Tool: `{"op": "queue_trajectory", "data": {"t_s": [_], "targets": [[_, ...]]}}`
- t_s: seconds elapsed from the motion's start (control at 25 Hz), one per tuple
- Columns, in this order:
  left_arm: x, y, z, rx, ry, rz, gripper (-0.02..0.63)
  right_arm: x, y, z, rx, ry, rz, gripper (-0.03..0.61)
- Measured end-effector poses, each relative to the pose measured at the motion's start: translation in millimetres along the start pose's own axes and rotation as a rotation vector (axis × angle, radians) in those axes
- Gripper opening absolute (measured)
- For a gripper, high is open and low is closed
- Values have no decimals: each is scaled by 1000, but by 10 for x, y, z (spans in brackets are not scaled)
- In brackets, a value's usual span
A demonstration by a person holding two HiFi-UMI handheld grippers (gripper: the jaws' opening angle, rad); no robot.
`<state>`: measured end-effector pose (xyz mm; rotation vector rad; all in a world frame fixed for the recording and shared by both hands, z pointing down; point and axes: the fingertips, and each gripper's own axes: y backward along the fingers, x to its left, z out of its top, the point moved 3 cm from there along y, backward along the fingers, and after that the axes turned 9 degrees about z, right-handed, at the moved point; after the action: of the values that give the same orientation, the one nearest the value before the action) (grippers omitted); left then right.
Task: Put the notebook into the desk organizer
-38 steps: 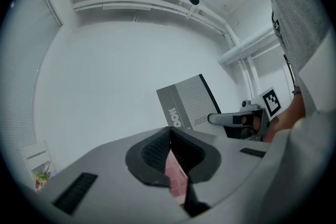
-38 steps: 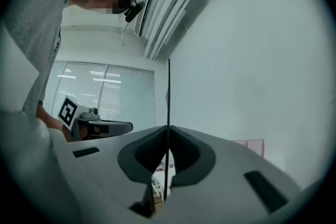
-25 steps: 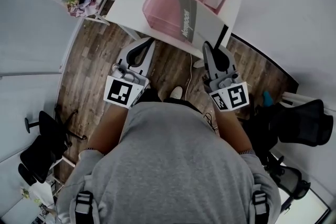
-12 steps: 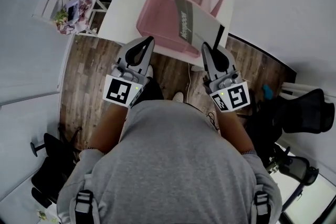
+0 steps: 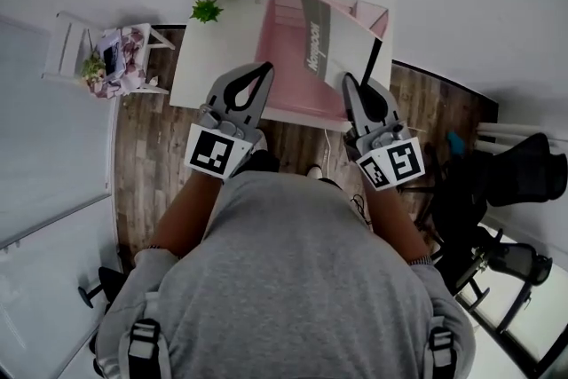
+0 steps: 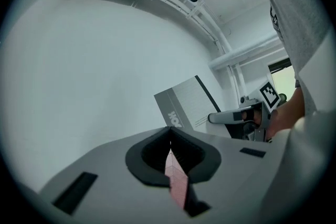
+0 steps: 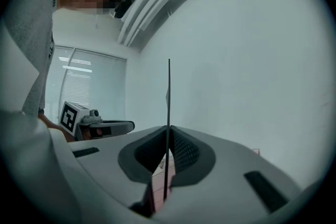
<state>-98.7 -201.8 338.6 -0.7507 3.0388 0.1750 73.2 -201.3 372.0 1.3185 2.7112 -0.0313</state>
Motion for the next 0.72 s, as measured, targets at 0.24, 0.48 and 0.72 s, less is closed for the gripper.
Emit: {"op": "queue_trajectory", "data": {"t_s": [0.24,0.48,0.72], "targets": [[273,-191,-54,2,31,-103,20,-59,-315,-121,45,-74,-75,15],[397,-238,-142,12,49,-217,20,-104,-479,-283,95,-151,-152,15],[543,-330,-241,15,80,-242,20,-86,-620,-355,103,-258,-147,15]]}}
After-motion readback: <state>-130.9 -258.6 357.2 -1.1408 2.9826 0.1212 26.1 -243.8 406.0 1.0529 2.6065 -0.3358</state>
